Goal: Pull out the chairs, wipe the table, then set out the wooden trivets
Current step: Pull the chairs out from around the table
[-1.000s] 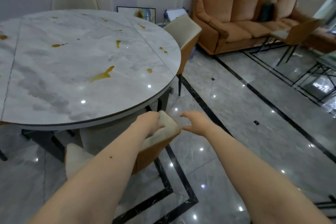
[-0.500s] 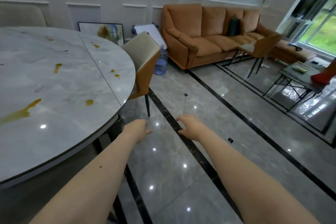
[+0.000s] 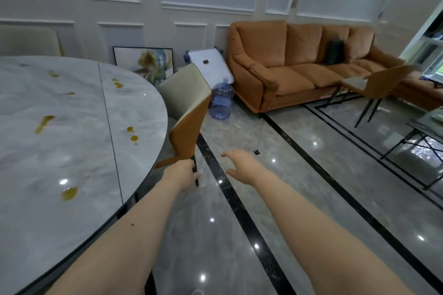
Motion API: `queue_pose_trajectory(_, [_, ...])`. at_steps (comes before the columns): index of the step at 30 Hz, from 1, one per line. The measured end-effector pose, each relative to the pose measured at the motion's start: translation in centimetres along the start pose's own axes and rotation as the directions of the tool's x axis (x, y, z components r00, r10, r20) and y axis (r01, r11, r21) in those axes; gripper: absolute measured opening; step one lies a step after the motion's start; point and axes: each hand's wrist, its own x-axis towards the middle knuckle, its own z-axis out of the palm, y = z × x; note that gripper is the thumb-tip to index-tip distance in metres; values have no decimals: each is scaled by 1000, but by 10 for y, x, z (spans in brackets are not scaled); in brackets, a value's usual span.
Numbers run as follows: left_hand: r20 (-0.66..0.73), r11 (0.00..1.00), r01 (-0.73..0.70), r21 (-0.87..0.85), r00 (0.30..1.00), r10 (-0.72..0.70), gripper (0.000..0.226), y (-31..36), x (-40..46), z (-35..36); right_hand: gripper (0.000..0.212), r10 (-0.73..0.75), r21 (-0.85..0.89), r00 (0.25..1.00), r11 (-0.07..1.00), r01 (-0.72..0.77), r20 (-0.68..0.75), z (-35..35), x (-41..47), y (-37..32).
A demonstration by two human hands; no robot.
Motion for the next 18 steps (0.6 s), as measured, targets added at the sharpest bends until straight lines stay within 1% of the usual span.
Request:
queue_pose_trajectory(3, [-38, 998, 31, -49, 999, -33, 25, 16, 73, -23, 53, -13, 9, 1000, 1000, 13, 10, -26, 68, 29])
queue_pose_trajectory(6, [-84, 994, 40, -102, 995, -49, 22, 34, 127, -46, 53, -33, 38, 999, 999, 33, 0, -43, 119, 55])
queue_pose_trajectory(8, [-115, 997, 26, -75, 993, -34, 26, 47, 160, -58, 53, -64, 22, 998, 998, 63, 15, -53, 152, 73])
queue_pose_trajectory(11, [-147, 999, 52, -16, 988, -54, 34, 65, 211, -69, 53, -99, -4, 995, 995, 99, 12, -68, 205, 102])
queue_pose_trajectory(13, [-172, 996, 90, -10, 981, -90, 35, 72, 248, -72, 53, -116, 11, 993, 993, 115, 7, -76, 244, 123])
queue_pose_trajectory(15, [-202, 988, 135, -73, 968, -147, 36, 74, 287, -73, 53, -157, -1, 987, 988, 157, 27, -83, 284, 142])
queue_pose_trajectory(18, [-233, 957, 237, -170, 933, -272, 38, 77, 342, -78, 56, -224, -20, 974, 974, 225, 26, -94, 345, 167])
